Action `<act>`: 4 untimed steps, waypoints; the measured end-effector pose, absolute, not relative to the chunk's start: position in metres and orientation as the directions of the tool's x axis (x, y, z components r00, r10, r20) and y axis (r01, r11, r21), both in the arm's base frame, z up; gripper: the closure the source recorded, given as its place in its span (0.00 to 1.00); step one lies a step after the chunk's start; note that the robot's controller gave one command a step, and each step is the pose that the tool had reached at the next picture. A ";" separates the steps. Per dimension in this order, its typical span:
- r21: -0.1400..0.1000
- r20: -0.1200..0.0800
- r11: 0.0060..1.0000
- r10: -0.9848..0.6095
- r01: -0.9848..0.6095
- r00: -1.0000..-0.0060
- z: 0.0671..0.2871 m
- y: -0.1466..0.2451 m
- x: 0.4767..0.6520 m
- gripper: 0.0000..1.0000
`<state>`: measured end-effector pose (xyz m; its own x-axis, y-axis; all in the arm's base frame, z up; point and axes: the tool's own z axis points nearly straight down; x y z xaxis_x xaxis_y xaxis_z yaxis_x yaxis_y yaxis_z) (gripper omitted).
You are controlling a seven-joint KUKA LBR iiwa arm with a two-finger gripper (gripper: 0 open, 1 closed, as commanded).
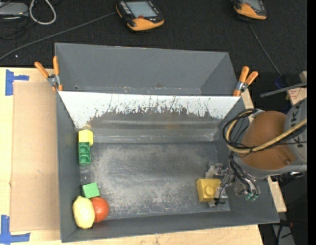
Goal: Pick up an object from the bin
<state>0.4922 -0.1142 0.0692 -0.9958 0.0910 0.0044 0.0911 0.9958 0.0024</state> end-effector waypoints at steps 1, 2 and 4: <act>0.003 0.008 0.996 0.089 0.089 -0.996 0.078 -0.114 0.491 1.00; 0.003 0.006 0.996 0.088 0.088 -0.996 0.092 -0.114 0.492 1.00; 0.005 0.017 0.996 0.083 0.083 -0.996 0.129 -0.113 0.489 1.00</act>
Offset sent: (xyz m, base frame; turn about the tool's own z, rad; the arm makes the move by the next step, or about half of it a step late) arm -0.0009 0.0003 0.0356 -0.0009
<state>0.4890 -0.1129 0.1293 -0.9964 0.0833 0.0170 0.0834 0.9965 0.0051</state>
